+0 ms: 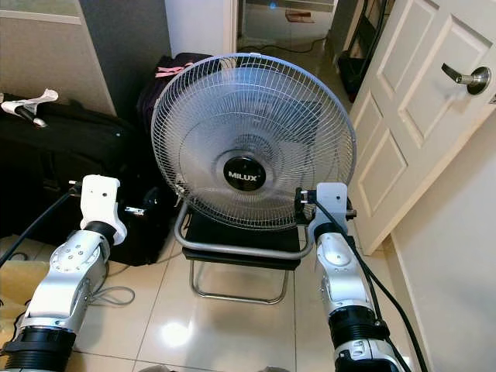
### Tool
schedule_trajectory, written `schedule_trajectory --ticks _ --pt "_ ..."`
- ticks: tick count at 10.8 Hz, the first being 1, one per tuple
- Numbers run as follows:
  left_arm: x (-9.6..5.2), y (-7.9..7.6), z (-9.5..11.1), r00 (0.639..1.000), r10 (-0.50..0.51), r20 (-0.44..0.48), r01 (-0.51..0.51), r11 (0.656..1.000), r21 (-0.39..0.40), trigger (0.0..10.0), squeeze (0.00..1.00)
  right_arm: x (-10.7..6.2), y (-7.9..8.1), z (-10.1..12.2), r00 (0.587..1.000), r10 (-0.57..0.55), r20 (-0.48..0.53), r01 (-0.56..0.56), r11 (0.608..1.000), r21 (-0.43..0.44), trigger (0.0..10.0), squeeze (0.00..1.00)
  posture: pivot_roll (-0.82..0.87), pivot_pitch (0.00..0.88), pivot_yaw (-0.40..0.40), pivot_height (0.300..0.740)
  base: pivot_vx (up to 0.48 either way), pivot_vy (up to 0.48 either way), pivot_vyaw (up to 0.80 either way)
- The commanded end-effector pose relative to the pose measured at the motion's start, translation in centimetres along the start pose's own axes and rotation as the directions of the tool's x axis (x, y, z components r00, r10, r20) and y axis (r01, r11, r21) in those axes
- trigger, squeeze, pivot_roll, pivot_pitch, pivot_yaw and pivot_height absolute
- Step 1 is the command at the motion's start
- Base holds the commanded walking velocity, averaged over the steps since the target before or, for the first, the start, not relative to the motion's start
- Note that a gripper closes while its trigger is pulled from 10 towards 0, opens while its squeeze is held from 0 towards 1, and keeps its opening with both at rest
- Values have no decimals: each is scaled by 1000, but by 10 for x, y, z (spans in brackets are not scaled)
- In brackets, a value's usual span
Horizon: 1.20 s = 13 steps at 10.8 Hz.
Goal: Clean up the room
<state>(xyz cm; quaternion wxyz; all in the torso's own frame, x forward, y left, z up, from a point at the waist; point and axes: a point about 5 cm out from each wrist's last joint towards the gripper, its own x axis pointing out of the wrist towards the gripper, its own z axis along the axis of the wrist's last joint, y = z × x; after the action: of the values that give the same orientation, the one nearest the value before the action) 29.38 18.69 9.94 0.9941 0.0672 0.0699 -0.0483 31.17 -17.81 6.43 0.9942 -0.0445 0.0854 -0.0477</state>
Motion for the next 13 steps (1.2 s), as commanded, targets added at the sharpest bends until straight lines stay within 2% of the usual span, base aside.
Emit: schedule_trajectory --ticks 1,3,4,6,7,9,11,12,13 --pt "-31 -1 -39 980 96 -173 -105 994 -43 10000 0 -28 -1 -29 979 176 -101 -158 973 167 10000 0 -18 0 -61 740 0 0 0" --pt "-31 -2 -38 981 92 -169 -98 995 -29 10000 0 -29 0 -29 979 179 -101 -160 972 169 10000 0 -11 0 -65 740 0 0 0" --pt "-32 0 -42 980 72 -183 -72 997 9 10000 0 -29 7 -26 982 178 -68 -158 959 235 10000 0 2 0 -70 740 0 0 0" --pt "-32 0 -42 982 60 -182 -58 998 20 10000 0 -31 6 -26 988 150 -43 -134 955 265 10000 1000 6 0 -70 740 0 0 0" --pt "-33 0 -40 982 63 -181 -60 998 21 10000 0 -33 4 -25 984 172 -47 -156 959 237 10000 1000 6 0 -69 740 0 0 0" --pt "-33 -1 -38 984 66 -169 -63 998 19 10000 0 -35 6 -24 978 204 -40 -191 957 220 10000 1000 8 0 -68 740 0 0 800" --pt "-29 -3 -29 990 53 -132 -53 999 3 10000 0 -30 1 -23 988 148 -30 -141 973 182 10000 1000 19 0 -63 740 0 0 800" --pt "-26 -1 -26 993 72 -95 -71 997 12 10000 0 -29 5 -19 987 160 -13 -155 968 196 10000 1000 22 0 -64 740 0 0 800" --pt "-22 -4 -25 991 71 -112 -70 997 15 10000 0 -27 9 -18 984 179 -19 -171 964 203 10000 1000 29 0 -68 740 0 0 800"
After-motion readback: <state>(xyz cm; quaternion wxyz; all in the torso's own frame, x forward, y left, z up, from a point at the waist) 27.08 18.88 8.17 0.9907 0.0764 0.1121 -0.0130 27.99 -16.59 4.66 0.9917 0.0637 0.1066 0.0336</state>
